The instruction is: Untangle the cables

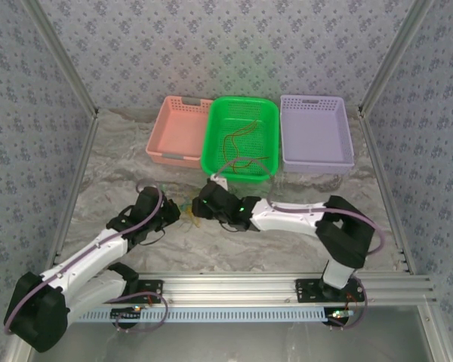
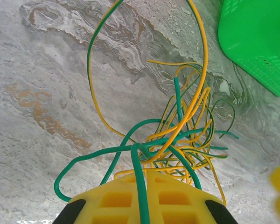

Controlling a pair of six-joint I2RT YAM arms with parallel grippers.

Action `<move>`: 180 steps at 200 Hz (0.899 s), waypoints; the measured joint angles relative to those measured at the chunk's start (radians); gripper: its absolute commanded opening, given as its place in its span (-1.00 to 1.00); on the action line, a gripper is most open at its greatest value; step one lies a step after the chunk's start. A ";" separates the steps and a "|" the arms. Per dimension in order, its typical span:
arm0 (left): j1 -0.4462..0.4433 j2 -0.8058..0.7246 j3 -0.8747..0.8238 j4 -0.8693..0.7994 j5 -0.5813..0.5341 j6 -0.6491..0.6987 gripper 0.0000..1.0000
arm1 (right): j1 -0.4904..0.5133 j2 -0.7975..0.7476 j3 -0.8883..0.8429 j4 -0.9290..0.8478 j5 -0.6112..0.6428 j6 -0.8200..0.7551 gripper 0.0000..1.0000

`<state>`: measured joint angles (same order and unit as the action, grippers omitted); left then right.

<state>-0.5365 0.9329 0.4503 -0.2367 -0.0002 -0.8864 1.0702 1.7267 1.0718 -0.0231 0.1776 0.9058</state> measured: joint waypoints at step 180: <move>0.053 -0.095 0.105 -0.184 0.016 0.015 -1.00 | -0.193 -0.517 -0.322 -0.173 0.133 -0.024 -1.00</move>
<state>-0.4839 0.8383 0.5556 -0.4206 0.0154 -0.8711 0.8776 1.2095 0.7498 -0.1959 0.3107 0.8814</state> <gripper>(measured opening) 0.057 0.063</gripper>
